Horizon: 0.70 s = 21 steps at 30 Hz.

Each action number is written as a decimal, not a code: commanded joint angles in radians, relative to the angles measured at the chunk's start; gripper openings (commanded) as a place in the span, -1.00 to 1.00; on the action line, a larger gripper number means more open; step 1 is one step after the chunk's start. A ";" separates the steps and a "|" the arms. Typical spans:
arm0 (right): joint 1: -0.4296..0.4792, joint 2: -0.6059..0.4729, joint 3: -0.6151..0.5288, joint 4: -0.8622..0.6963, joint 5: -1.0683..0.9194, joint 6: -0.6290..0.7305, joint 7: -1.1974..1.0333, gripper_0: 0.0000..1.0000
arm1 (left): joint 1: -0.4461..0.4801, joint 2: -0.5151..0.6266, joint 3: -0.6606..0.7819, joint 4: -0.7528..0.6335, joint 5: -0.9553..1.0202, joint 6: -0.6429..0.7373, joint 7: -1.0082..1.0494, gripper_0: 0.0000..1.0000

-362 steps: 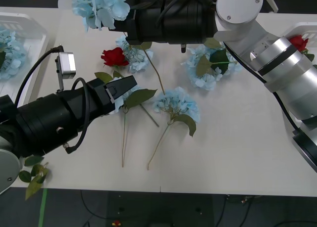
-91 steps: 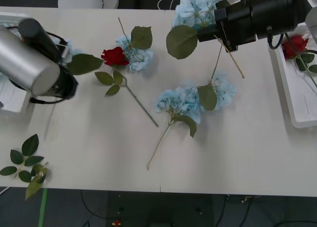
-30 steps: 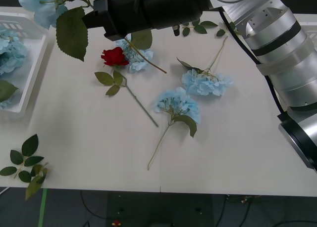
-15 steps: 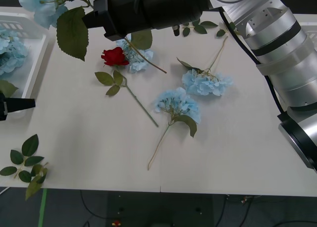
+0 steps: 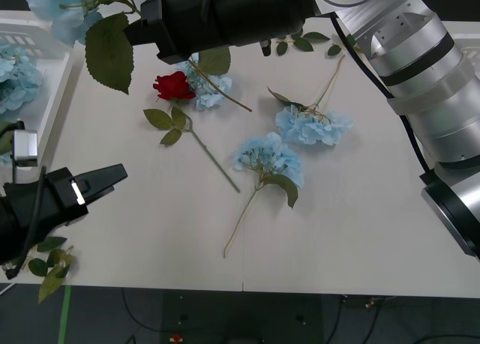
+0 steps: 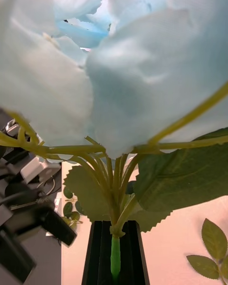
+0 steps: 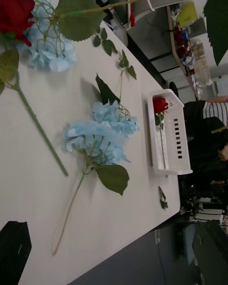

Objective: Place the red flowers into the right box and the blue flowers into the left box. If a person shows an open palm, hand one flower to the person first, then continue sorting.

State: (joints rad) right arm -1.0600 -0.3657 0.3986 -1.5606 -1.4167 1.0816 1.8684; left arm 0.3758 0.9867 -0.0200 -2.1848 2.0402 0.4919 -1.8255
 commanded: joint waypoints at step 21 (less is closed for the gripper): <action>-0.054 0.016 0.009 -0.022 0.015 -0.014 -0.054 -1.00 | -0.225 -0.309 -0.382 -0.110 0.018 -0.360 -0.037 1.00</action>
State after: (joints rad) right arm -1.0600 -0.3657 0.4012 -1.5606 -1.4108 1.0810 1.8438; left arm 0.2068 0.7197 -0.3567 -2.2554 2.0613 0.1898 -1.8255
